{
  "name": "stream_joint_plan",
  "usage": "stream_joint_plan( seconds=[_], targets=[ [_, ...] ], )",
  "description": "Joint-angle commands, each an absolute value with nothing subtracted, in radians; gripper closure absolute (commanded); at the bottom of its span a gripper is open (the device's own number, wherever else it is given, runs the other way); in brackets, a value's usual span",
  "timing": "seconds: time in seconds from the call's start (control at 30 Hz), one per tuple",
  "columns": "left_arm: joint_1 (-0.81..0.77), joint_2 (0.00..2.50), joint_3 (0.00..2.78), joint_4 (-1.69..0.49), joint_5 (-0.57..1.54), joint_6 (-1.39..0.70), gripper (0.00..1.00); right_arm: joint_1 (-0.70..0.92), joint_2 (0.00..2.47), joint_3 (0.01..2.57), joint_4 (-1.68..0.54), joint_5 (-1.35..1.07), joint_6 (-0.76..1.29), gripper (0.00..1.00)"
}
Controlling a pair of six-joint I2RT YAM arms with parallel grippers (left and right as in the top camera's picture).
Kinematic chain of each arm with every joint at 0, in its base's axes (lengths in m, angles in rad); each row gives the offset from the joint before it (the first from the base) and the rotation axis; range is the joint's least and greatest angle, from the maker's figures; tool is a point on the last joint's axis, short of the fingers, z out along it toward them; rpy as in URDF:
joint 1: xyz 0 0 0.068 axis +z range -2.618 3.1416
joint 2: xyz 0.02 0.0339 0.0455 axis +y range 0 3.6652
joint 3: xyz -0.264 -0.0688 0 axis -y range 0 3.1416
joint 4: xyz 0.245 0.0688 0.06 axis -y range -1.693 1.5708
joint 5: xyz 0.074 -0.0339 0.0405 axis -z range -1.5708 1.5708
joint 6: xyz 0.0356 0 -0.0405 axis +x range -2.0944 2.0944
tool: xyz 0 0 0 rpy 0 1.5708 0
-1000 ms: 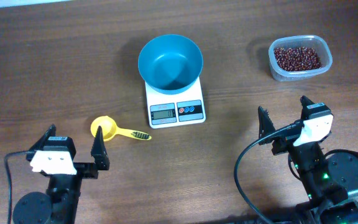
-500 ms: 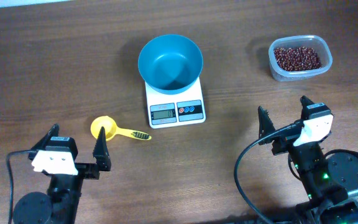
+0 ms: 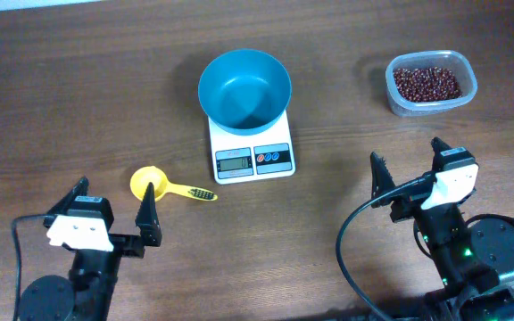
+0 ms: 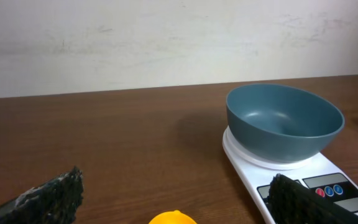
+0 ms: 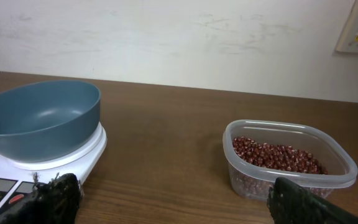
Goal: Scoop item into bowl and weigh 50g on scale
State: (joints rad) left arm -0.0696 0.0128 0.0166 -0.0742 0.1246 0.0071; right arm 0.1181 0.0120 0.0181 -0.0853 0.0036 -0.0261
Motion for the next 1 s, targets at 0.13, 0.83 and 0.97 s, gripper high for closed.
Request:
stream_joint_plan(
  seconds=[0.13,0.83,0.97],
  targets=[
    [-0.064,0.073,0.01,-0.072,0.143,-0.015,0.01,0.124,0.006,0.009,-0.088,0.009,-0.022,0.01],
    [-0.064,0.076,0.245,-0.276,0.199,-0.014,0.01,0.124,0.006,0.009,-0.088,0.009,-0.022,0.01],
    [-0.064,0.076,0.297,-0.307,0.199,-0.014,0.01,0.124,0.006,0.009,-0.088,0.009,-0.022,0.01]
  ],
)
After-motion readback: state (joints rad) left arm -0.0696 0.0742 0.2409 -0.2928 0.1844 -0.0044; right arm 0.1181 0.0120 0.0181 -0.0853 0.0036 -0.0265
